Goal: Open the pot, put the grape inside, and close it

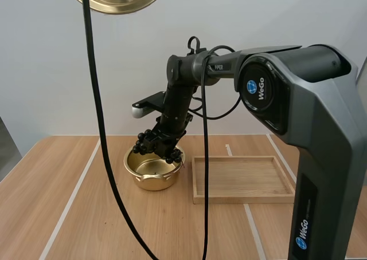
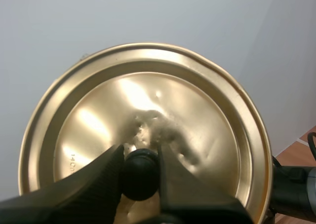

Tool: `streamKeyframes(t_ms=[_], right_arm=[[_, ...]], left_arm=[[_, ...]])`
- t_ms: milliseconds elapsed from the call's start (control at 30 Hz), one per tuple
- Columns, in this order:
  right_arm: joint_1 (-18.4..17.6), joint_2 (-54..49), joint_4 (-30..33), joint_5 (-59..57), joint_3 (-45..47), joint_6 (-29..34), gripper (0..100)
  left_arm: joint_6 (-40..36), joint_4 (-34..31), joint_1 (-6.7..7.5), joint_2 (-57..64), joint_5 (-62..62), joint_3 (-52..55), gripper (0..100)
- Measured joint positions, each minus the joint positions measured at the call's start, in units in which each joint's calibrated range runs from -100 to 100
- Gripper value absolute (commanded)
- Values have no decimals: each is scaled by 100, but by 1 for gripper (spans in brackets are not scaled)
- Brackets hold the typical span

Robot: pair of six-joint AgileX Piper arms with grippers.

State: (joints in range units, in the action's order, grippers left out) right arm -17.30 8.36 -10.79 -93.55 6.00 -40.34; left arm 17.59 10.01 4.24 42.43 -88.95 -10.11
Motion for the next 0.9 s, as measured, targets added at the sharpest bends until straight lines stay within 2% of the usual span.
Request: streamKeyframes(t_ms=[333, 667, 900], right_arm=[[0, 12, 142, -69, 0, 0, 0], [0, 38, 142, 369, 0, 0, 0], [0, 383, 35, 392, 0, -10, 0]], left_arm=[[-9, -22, 0, 0, 0, 0, 0], [-9, -22, 0, 0, 0, 0, 0], [-9, -22, 0, 0, 0, 0, 0]])
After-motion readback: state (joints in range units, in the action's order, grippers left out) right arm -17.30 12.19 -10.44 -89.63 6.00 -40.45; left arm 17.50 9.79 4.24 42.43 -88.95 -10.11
